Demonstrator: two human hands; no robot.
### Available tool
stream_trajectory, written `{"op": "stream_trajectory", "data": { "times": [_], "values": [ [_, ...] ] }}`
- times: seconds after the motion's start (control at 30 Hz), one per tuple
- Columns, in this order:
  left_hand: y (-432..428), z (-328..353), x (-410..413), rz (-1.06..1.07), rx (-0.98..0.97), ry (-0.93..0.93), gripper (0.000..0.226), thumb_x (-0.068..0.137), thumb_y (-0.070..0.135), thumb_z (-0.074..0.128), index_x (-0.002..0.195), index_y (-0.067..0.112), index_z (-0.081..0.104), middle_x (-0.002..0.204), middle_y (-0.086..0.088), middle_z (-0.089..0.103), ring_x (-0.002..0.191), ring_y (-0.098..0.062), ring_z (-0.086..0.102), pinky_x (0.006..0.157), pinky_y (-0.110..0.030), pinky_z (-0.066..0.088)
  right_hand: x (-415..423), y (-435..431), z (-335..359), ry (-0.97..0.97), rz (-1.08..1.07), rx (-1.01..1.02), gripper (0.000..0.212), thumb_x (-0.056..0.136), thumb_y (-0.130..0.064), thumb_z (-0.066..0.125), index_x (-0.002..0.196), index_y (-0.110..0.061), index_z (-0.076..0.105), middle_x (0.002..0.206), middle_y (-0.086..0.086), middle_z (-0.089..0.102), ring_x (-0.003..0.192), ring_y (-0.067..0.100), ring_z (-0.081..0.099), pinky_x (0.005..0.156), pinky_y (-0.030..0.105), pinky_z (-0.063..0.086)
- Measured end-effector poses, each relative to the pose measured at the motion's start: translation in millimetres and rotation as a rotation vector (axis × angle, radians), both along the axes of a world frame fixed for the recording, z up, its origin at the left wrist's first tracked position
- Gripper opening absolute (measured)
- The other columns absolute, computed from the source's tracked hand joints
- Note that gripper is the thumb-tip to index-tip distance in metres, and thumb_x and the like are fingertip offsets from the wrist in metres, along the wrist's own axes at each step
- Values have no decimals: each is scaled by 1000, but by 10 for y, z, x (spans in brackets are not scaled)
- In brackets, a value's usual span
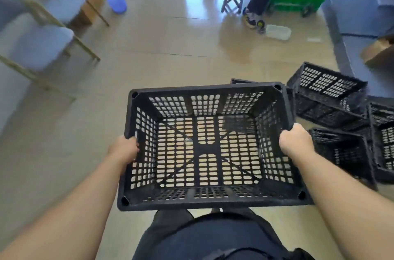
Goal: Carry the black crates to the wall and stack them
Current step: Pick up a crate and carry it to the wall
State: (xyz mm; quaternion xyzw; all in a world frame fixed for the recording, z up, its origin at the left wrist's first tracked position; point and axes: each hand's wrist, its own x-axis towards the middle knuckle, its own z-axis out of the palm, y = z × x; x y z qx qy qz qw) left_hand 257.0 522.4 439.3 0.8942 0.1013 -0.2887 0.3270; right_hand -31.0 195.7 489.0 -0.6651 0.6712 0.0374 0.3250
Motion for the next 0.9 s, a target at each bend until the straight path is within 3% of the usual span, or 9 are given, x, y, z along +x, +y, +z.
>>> {"op": "stream_trajectory", "data": {
  "times": [0.13,0.2,0.33,0.47,0.53,0.7,0.83,0.9],
  "values": [
    [1095,111,156,208,-17,-10,25,104,28,52,97,7,65,87,-11,69,75,-27,65,67,-36,52,860,682,187,8,175,-39,37,103,-14,46,138,-2,52,135,23,60,120,44,59,87,42,48],
    [1647,178,225,290,-10,-16,26,104,27,51,100,6,65,90,-13,70,76,-28,65,69,-38,53,1264,1066,242,5,268,-54,37,102,-14,47,137,-3,54,132,23,62,116,43,61,82,40,48],
    [2652,346,399,448,-5,-39,28,101,24,49,102,2,67,85,-13,69,71,-29,62,67,-37,51,2050,1813,331,4,456,-87,36,101,-18,50,130,3,58,126,26,64,113,44,61,89,44,51],
    [3520,438,506,607,-15,-49,29,99,23,49,106,2,67,88,-14,70,72,-30,63,64,-36,51,2790,2501,381,0,622,-75,21,102,-12,50,112,6,55,102,23,57,89,38,56,74,39,44],
    [3906,430,536,699,-28,-55,30,99,24,50,111,3,67,93,-15,71,76,-30,64,68,-40,55,3181,2822,360,-33,680,-66,20,101,-9,51,110,8,56,97,24,56,86,38,56,72,39,45],
    [4678,414,625,873,-35,-62,26,100,22,50,104,3,68,84,-12,69,71,-29,62,65,-37,52,4189,3638,307,-53,903,-63,13,99,-6,51,105,4,57,72,10,45,84,36,54,73,39,45],
    [5209,399,854,1013,-31,-60,26,101,20,50,97,2,68,79,-11,67,67,-26,59,65,-36,49,5031,4291,206,-53,1079,-24,14,98,-6,51,96,3,62,74,12,51,87,38,58,76,41,46],
    [5436,410,988,1077,-19,-68,25,103,18,49,96,2,67,76,-10,65,65,-24,56,63,-33,46,5444,4627,192,-48,1148,-8,12,97,-8,51,91,-1,59,91,22,64,87,37,56,79,43,48]
  ]
}}
